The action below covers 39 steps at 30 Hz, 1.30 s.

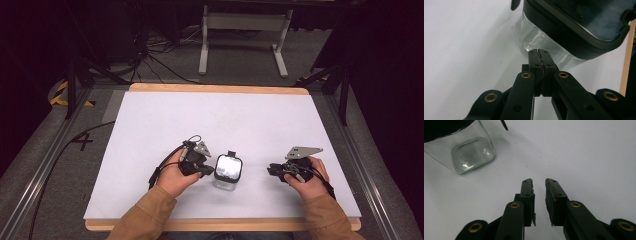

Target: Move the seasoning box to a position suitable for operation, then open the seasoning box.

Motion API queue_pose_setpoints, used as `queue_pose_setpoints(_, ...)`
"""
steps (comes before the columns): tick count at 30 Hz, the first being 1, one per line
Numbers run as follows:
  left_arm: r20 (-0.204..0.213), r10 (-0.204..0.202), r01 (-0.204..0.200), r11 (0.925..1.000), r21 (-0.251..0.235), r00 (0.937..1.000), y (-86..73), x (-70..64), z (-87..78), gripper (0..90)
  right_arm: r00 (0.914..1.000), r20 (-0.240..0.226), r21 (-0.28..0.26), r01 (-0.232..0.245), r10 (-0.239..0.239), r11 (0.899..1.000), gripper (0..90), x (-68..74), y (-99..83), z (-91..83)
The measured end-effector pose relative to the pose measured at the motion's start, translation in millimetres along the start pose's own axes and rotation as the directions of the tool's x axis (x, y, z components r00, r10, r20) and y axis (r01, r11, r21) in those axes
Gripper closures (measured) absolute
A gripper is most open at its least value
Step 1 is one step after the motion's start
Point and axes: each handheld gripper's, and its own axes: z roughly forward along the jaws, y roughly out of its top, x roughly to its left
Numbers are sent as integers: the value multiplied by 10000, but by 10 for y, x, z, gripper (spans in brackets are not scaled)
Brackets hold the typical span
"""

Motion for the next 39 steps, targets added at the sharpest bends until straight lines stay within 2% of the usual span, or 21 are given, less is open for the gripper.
queue_pose_setpoints(12, 555, 252, -284, 9979, 583, 9981, -2, -140, 62, 898, 10000, -22, -41, 0, 0, 10000, 766, 6, 3, -7)
queue_pose_setpoints(19, 491, 192, -216, 9985, 501, 9986, -5, -128, 43, 862, 10000, -31, -45, 4, -4, 10000, 767, 11, 2, -5)
queue_pose_setpoints(25, 251, -136, 130, 9996, 232, 9996, -12, -84, -94, 817, 10000, -3, -79, 36, -36, 10000, 772, -2, 3, -25)
queue_pose_setpoints(29, 198, -310, 313, 9994, -167, 9993, -4, -61, -229, 787, 10000, 10, -89, 17, -17, 10000, 772, -13, 3, -27)
queue_pose_setpoints(34, 308, -528, 551, 9953, -798, 9981, 2, -63, -353, 765, 10000, -11, -70, -13, 13, 10000, 773, -2, -1, -23)
queue_pose_setpoints(39, 165, -514, 532, 9894, -1349, 9985, 36, -65, -471, 764, 10000, -31, -63, -25, 25, 10000, 772, -5, -1, -22)
